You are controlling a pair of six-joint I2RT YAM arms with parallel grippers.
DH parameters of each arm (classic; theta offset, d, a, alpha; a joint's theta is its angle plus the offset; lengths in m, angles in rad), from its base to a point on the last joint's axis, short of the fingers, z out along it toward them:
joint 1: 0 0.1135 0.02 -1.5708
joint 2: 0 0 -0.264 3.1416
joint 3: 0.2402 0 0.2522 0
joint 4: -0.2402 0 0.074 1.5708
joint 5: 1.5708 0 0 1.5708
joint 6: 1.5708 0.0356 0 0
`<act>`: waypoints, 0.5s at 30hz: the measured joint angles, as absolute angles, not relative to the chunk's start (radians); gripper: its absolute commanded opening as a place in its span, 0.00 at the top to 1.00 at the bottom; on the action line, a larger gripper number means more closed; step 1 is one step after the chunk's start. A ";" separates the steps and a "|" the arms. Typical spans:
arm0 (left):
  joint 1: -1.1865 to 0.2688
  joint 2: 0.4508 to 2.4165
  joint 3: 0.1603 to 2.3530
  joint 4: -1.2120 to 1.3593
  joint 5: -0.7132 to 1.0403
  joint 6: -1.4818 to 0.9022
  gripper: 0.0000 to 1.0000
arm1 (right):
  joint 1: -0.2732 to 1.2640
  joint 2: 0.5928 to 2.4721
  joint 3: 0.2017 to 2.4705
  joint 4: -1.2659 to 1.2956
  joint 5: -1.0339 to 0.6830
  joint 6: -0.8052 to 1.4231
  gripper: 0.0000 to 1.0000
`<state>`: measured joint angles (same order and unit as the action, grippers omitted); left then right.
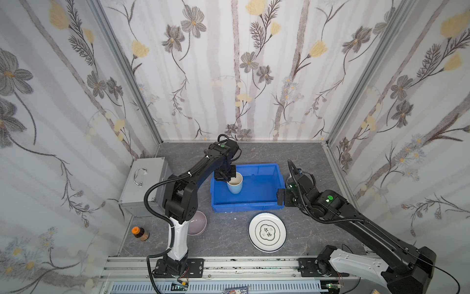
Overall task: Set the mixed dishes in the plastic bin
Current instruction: 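Release the mug in the bin and raise the left gripper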
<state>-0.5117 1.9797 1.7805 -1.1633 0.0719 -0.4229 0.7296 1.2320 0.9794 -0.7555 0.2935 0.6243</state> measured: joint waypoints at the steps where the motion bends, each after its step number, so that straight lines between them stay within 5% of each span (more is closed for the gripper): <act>1: -0.512 1.958 1.753 -1.165 0.069 -0.422 0.94 | 0.730 1.234 0.978 -0.756 0.293 0.624 0.00; 15: -0.529 1.673 1.358 -1.122 0.053 -0.494 0.87 | 0.749 1.294 0.986 -0.729 0.267 0.593 0.00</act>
<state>-0.5293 1.6733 1.3582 -1.1225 0.0532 -0.4942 0.7490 1.2938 0.9855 -0.7288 0.2668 0.5926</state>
